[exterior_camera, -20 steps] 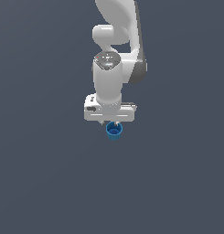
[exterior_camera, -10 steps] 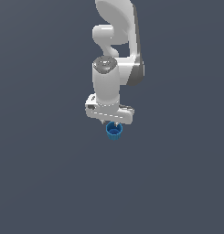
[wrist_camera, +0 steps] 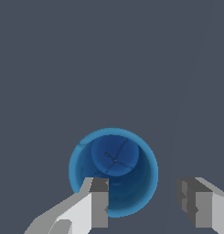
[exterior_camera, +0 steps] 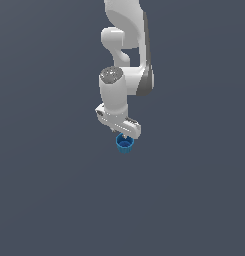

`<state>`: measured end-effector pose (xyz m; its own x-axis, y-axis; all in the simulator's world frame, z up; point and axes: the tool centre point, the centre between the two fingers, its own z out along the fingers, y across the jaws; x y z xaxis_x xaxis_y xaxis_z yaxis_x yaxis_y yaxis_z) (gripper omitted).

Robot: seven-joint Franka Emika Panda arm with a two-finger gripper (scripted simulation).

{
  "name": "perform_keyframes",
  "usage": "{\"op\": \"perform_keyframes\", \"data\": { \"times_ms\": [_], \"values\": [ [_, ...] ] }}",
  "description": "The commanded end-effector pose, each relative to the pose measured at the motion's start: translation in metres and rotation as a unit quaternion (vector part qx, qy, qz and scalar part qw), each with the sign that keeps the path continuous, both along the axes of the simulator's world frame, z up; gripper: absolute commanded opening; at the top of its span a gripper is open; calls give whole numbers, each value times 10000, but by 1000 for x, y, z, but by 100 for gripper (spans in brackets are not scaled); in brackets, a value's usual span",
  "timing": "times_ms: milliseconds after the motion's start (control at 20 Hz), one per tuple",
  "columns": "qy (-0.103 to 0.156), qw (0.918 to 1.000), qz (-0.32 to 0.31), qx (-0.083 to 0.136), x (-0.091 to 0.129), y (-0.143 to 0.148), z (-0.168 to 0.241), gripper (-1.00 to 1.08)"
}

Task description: Pick up the object and move it to a goal position.

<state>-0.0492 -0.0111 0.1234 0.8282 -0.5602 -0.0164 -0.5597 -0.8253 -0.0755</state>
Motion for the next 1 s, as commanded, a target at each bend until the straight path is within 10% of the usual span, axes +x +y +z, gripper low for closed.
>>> {"op": "perform_keyframes", "data": {
  "times_ms": [0,950],
  "values": [
    [11,9992,-394,37,-7,-1,-6,28],
    [50,9900,-1403,114,-25,-6,-24,28]
  ]
}}
